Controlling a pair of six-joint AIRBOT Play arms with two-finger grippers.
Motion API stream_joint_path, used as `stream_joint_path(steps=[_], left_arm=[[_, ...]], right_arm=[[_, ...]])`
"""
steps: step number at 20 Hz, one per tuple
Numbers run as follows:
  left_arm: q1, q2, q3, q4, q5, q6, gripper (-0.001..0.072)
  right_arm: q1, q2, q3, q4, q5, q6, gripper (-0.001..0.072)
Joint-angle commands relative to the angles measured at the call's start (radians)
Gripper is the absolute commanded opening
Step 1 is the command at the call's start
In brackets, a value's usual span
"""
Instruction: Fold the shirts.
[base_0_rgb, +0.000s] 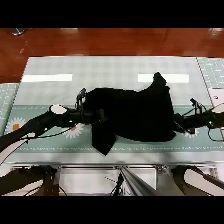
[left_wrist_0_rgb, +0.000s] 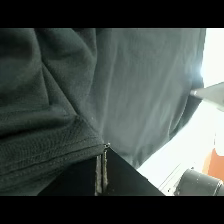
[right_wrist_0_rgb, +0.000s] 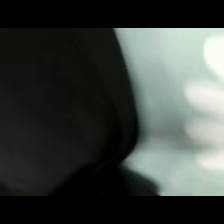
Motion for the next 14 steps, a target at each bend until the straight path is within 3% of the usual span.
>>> stream_joint_path(steps=[1,5,9,12,14], left_arm=[[0.053,0.006,0.002,0.000,-0.058,0.035,0.0025],[0.266,0.074,0.183,0.000,-0.248,0.066,0.0023],[0.403,0.192,0.638,0.004,-0.294,0.055,0.0022],[0.479,0.275,0.974,0.140,-0.254,-0.054,0.0023],[0.519,0.345,1.139,0.330,-0.231,-0.173,0.0023]], right_arm=[[0.061,-0.023,0.066,0.062,0.022,-0.059,0.0021],[0.061,-0.003,0.431,0.145,0.120,-0.064,0.0021],[0.057,0.007,1.014,0.114,0.113,0.085,0.0020],[0.057,0.049,1.389,0.104,0.161,0.119,0.0020],[0.057,0.156,1.472,0.047,0.162,0.119,0.0020]])
